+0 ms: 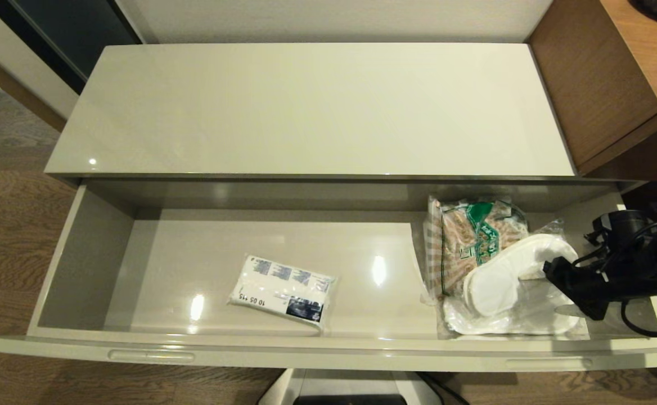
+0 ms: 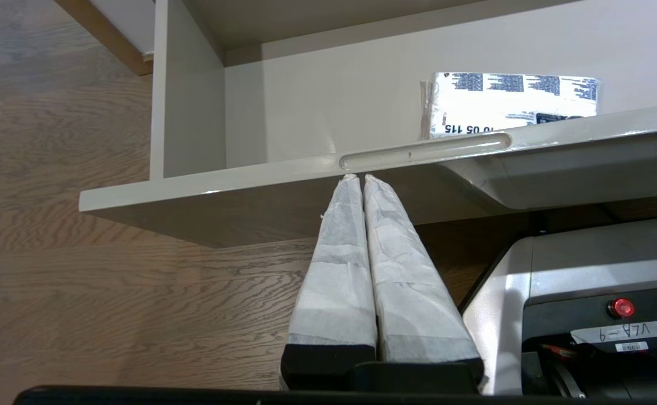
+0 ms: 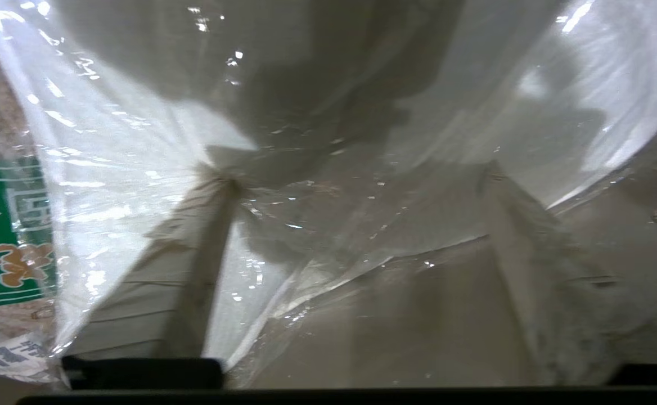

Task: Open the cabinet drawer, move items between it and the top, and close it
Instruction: Take out the disposable slippers from the drawer

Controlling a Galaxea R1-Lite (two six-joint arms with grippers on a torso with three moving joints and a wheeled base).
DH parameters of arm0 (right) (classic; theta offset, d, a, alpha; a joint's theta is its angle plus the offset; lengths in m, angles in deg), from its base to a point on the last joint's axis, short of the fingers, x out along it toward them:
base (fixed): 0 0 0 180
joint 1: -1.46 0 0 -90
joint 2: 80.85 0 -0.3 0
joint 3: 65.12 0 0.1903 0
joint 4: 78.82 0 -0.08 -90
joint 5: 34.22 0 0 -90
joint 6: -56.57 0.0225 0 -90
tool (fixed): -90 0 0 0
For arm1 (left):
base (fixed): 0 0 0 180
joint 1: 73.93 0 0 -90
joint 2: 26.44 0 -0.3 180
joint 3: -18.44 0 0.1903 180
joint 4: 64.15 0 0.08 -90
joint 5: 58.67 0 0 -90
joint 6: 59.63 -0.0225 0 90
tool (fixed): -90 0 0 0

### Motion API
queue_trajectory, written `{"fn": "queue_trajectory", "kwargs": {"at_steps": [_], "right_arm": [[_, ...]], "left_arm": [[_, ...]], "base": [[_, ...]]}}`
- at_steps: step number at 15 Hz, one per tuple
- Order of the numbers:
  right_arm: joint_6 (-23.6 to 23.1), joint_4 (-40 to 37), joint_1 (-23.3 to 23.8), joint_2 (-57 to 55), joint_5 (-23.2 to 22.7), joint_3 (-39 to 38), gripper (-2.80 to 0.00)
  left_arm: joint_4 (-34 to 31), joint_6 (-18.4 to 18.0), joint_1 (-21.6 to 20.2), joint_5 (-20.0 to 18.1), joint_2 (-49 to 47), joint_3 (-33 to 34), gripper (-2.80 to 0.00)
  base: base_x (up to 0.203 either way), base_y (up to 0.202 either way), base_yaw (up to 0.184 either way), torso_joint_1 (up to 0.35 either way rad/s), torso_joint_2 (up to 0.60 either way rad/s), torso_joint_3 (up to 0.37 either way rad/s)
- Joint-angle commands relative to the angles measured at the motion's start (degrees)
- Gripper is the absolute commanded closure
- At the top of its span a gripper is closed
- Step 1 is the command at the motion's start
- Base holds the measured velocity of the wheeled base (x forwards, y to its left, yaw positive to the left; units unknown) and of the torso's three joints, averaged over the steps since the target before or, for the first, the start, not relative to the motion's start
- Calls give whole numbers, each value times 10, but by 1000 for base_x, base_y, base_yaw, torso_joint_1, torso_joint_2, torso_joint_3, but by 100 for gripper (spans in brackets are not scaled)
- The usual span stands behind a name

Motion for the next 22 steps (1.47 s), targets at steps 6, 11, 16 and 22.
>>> {"fn": "queue_trajectory", "kwargs": {"at_steps": [6,11,16,22], "right_arm": [[5,-11,5,20,-8,1,0],[2,-50,15,75,-15,1,0],[0,-96,29,127,-33,5,0],[-23,-190,34,226,-71,28,0]], "left_arm": [[1,-1,0,0,-1,0,0],[1,-1,0,0,-1,0,0],[1,-1,0,0,-1,0,0],[1,-1,0,0,-1,0,0]], "base": [[0,0,0,0,0,0],[0,0,0,0,0,0],[0,0,0,0,0,0],[0,0,0,0,0,0]]}}
